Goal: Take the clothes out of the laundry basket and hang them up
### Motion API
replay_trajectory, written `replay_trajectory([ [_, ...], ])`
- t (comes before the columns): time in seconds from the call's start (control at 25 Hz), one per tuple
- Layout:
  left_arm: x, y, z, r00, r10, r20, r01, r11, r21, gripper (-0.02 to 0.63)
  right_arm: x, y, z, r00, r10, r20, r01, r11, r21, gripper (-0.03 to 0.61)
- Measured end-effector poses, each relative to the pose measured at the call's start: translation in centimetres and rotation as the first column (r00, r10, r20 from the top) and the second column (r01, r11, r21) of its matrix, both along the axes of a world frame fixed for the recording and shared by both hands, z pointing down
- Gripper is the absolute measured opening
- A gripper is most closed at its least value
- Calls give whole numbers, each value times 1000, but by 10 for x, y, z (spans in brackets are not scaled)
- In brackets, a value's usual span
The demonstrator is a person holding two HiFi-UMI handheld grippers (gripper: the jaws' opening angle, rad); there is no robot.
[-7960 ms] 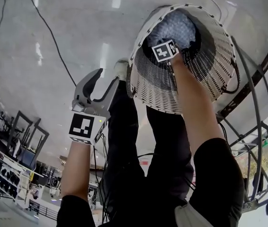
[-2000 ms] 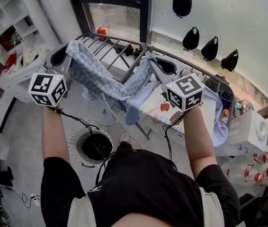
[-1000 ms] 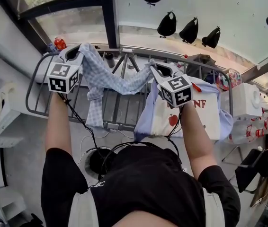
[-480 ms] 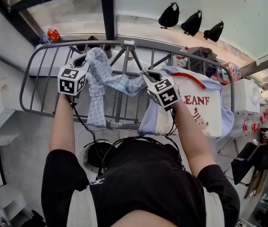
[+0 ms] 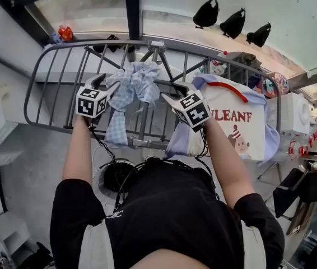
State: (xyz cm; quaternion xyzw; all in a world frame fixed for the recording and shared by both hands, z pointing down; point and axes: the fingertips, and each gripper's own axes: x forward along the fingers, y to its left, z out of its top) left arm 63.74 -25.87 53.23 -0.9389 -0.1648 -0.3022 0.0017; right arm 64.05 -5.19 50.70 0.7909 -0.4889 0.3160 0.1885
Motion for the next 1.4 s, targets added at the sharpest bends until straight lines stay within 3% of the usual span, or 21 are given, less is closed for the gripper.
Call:
replay_trajectory([
  [0.2, -12, 8, -9, 999, -26, -46, 24, 998, -53, 298, -6, -5, -12, 1000, 11, -17, -10, 998, 60, 215],
  [0.28, -15, 15, -25, 995, -31, -94, 25, 997, -67, 272, -4, -2, -21, 998, 40, -39, -37, 995, 93, 163],
  [0.36, -19, 20, -49, 984, -48, -170, 38, 997, -61, 106, -2, 1, -33, 996, 74, -56, -65, 987, 145, 15],
  [0.4, -21, 24, -63, 976, -57, -212, 45, 997, -61, 5, -3, 2, -41, 995, 85, -57, -73, 981, 182, 14],
  [0.64, -38, 55, -135, 915, -68, -397, 34, 995, -91, 8, -11, 10, -97, 985, 146, -95, -94, 904, 416, 12],
  [0.88, -56, 84, -188, 858, -117, -501, 58, 990, -131, 8, -17, 33, -151, 961, 229, -156, -107, 825, 555, 12],
  [1.0, -65, 101, -209, 836, -134, -532, 75, 988, -131, 8, -25, 49, -176, 946, 252, -202, -88, 803, 589, 12],
  [1.2, -77, 140, -225, 832, -165, -530, 124, 986, -113, 8, -31, 98, -208, 894, 365, -259, -138, 775, 616, 12],
  [1.4, -88, 191, -233, 839, -177, -515, 146, 984, -100, 8, -45, 160, -228, 843, 446, -300, -187, 766, 615, 12],
])
